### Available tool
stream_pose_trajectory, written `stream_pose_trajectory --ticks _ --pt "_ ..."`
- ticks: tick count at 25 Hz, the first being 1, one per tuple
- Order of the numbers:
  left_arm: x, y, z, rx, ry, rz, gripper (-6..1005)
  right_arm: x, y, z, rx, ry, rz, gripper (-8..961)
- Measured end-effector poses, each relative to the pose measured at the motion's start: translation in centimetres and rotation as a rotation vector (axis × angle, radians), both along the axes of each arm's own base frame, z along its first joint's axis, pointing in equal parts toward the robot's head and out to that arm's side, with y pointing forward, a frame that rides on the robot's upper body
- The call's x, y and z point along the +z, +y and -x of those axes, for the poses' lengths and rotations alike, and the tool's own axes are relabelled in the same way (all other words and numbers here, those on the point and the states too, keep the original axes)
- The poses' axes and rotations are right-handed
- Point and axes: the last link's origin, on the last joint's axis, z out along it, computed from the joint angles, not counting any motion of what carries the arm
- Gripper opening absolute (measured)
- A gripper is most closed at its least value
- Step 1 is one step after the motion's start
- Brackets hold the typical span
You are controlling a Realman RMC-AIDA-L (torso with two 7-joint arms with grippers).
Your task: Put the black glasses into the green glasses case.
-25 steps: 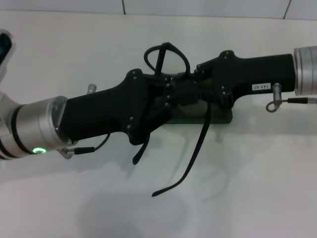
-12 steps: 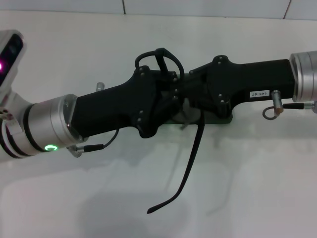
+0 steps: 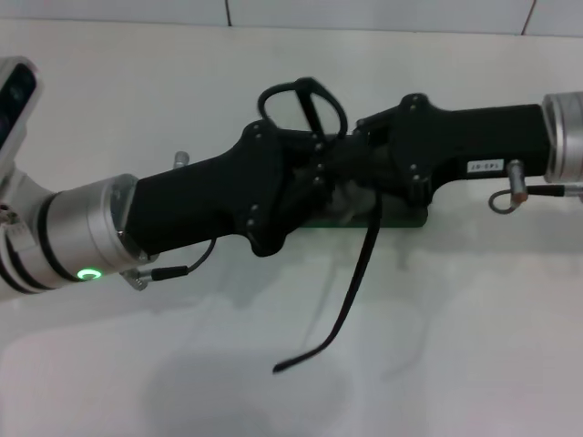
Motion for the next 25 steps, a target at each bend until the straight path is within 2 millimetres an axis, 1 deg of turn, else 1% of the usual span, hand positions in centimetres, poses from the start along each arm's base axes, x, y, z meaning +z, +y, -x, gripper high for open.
stream_pose_trajectory --ticks 1,3,5,8,9,10,13,16,19,21,25 --pt "0.4 -0.3 0.0 -0.016 -0.027 -0.013 33 0.3 0.3 -0.3 -0.01 0.006 -0.023 98" --pt "0.6 -0.4 0.0 -0.022 -0.038 -0.02 33 1.1 0.6 -0.7 -0.027 0.021 -0.051 98" --pt "1.0 -0.5 0.2 -0.019 -0.049 -0.033 33 2.4 0.9 -1.2 -0.042 0.054 -0.074 98" --pt "1.3 -0.7 0.8 -0.009 -0.041 -0.057 33 4.9 0.5 -1.6 -0.027 0.148 -0.103 98" --pt "1.4 -0.7 1.0 -0.006 -0.036 -0.065 33 4.9 0.5 -1.6 -0.027 0.148 -0.103 98" --pt "1.4 -0.7 1.2 -0.002 -0.027 -0.074 33 7.3 0.0 -1.7 0.016 0.284 -0.13 98" --pt "1.4 -0.8 1.7 0.005 -0.004 -0.082 33 9.0 -0.4 -1.4 0.06 0.392 -0.163 98" --pt "0.7 -1.1 1.6 -0.044 0.05 -0.041 33 10.0 -0.6 -0.9 0.097 0.478 -0.202 98" --pt "-0.1 -1.4 0.9 -0.112 0.087 0.013 33 9.7 -0.5 0.0 0.129 0.54 -0.221 99" --pt "-0.5 -1.5 0.3 -0.14 0.078 0.028 33 8.6 0.2 0.7 0.142 0.527 -0.239 99" --pt "-1.0 -1.4 -0.8 -0.166 0.037 0.012 34 5.0 1.6 1.9 0.128 0.442 -0.222 99"
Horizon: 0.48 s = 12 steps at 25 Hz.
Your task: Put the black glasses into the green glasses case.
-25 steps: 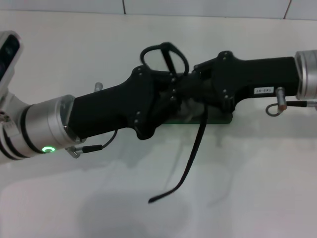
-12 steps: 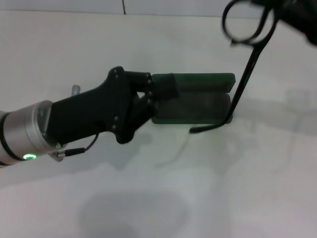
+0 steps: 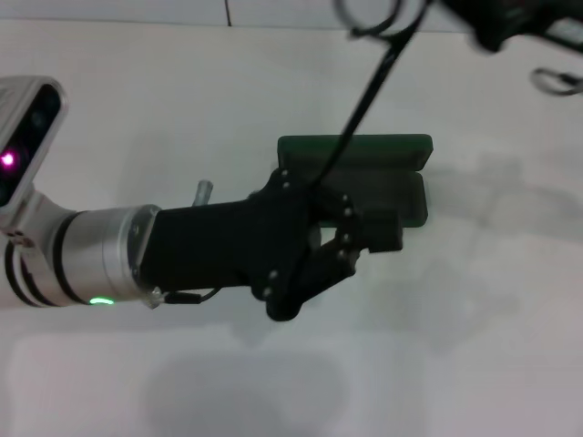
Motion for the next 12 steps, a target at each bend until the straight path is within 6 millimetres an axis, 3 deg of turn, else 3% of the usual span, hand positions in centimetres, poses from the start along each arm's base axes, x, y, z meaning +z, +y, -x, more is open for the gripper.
stream_pose_trajectory --ticks 5,12 --pt "0.2 0.3 -0.2 0.037 -0.062 -0.023 34 -3.6 0.1 0.4 0.009 -0.117 0.017 99" --pt "0.9 0.6 0.0 0.091 -0.117 -0.064 34 -5.2 -0.4 0.3 0.022 -0.182 0.047 100"
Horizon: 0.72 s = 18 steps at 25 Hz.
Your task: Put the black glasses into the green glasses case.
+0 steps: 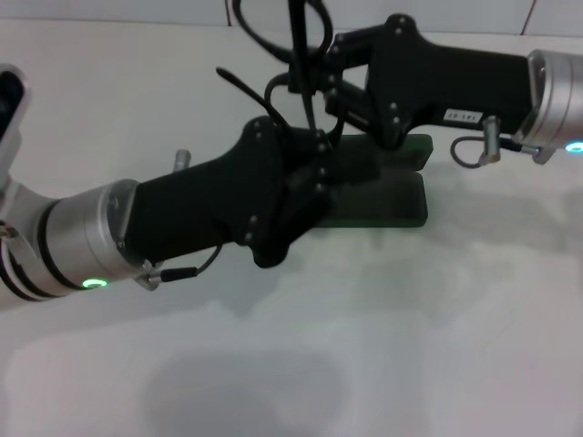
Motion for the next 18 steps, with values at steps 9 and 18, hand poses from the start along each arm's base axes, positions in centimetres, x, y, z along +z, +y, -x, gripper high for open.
stream_pose_trajectory --ticks 9,18 --pt "0.5 0.5 0.1 0.051 -0.032 0.002 34 -1.4 -0.6 -0.2 0.012 -0.058 0.034 100" --pt "0.4 0.4 0.5 0.083 -0.04 0.008 35 -1.7 -0.9 -0.1 0.027 -0.068 0.051 100"
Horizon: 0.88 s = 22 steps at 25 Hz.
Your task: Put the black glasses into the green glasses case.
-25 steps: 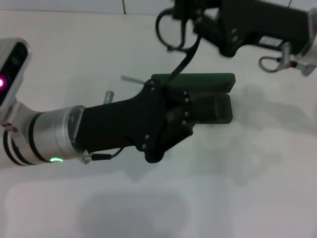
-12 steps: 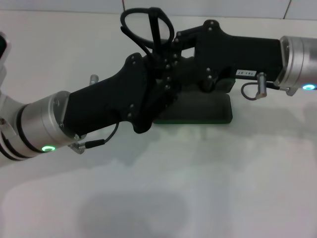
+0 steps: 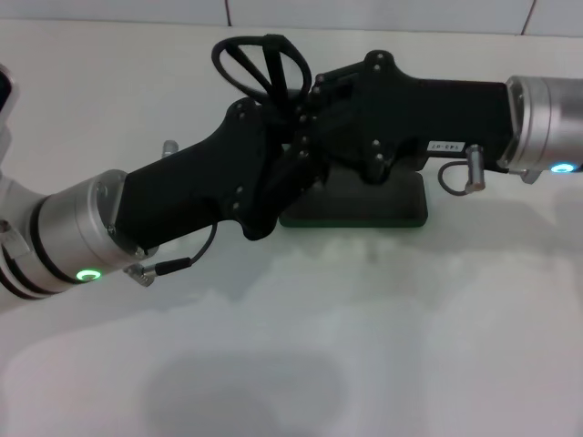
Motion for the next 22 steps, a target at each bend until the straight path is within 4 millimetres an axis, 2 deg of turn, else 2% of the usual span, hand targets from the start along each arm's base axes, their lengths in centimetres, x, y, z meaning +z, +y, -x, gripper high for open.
stream_pose_trajectory --ticks 22 --pt "-0.15 -0.61 0.87 0.034 0.008 0.004 35 -0.09 -0.07 -0.32 -0.019 0.005 0.0 102"
